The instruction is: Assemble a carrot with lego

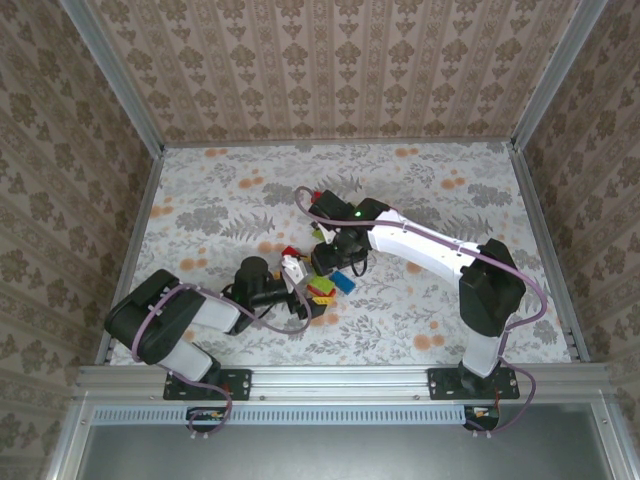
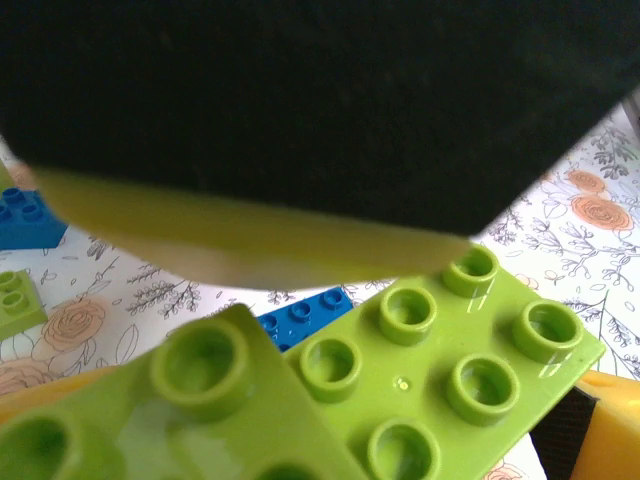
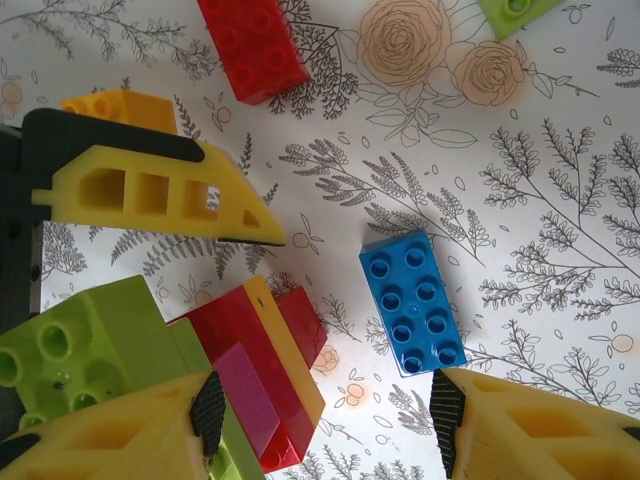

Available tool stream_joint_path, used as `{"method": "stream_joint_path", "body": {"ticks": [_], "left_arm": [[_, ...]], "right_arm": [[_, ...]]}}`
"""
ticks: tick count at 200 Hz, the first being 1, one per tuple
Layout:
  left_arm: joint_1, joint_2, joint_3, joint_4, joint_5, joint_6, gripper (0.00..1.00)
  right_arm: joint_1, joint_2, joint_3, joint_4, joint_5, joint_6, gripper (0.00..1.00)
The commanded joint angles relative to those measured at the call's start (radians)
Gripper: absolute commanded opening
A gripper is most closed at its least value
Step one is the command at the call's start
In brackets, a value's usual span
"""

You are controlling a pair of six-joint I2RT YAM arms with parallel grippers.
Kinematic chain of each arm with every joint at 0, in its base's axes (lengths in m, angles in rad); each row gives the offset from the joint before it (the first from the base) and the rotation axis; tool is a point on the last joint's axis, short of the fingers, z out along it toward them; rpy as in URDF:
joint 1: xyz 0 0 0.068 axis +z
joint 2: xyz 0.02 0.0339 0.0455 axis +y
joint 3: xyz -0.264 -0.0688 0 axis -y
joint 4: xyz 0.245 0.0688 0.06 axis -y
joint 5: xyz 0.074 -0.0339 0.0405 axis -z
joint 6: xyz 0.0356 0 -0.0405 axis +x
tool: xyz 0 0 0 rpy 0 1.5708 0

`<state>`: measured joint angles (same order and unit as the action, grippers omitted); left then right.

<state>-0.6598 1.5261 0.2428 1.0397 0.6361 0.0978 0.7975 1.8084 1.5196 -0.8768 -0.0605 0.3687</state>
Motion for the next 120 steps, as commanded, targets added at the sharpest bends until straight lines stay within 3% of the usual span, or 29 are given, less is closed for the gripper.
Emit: {"method": "stream_joint_path", "body": {"ticks": [1,37,78,120], "left_arm": [[0.013,0.014,0.025,0.004,0.058,0.013,1.0],[0.029,0.024,0.038,0.009,0.102,0.012,0.99],[0.031,0.042,0.037,0.019,0.146,0.011,0.95],[0.031,0.063,0.032,0.048,0.215,-0.006,0.98]], "right_arm": [[0.005,-0.009,0.028,-0.045,0.044,-0.015,0.61],[-0.04,-0.06,0.033,-0.057,0.14,0.01,0.64],[-0.085,-0.091,0.025,-0.076,0.166,0.003,0.64],[-0.114,-0.099,0.003,-0.074,0.163,0.003,0.64]]}}
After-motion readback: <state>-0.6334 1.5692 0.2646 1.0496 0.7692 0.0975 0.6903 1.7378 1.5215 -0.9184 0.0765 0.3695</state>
